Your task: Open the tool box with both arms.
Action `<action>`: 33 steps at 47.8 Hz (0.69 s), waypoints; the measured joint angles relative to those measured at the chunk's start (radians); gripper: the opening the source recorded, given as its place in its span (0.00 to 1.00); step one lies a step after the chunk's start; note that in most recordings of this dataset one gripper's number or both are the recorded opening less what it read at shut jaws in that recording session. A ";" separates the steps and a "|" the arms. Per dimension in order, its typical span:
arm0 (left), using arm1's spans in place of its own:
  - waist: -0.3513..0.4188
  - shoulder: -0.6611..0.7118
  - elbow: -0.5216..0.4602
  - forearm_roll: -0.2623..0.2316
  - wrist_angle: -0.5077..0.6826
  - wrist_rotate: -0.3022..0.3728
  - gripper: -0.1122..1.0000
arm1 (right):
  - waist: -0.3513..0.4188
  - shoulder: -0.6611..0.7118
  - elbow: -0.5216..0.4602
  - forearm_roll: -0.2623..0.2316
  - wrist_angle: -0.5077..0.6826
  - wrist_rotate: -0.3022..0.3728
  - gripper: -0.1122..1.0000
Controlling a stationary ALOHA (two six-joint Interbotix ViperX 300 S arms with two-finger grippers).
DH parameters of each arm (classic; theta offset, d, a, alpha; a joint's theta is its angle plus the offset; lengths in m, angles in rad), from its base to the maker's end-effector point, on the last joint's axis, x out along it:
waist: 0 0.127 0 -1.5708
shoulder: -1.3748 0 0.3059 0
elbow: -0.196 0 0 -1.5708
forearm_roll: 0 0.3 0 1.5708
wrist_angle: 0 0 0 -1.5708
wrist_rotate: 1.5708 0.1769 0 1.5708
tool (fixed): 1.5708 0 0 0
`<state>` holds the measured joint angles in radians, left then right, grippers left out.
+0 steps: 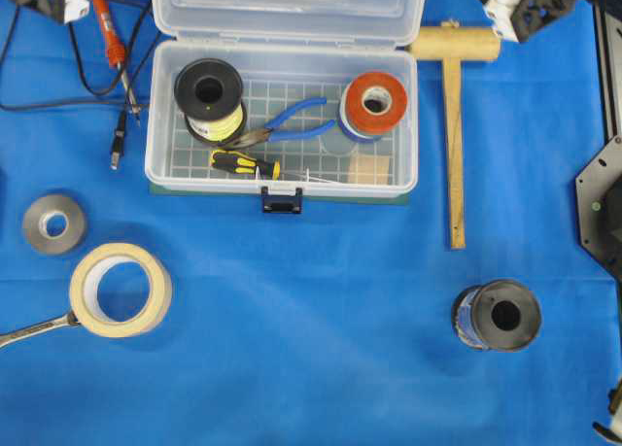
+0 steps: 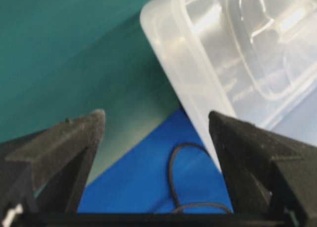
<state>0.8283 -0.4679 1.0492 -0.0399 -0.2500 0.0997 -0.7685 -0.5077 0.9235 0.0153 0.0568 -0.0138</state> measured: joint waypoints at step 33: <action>-0.284 -0.224 0.109 0.000 0.106 -0.017 0.83 | 0.319 -0.057 0.038 0.023 0.069 0.044 0.86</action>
<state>0.5446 -0.6918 1.1582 -0.0399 -0.1442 0.0828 -0.4495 -0.5645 0.9618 0.0383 0.1258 0.0307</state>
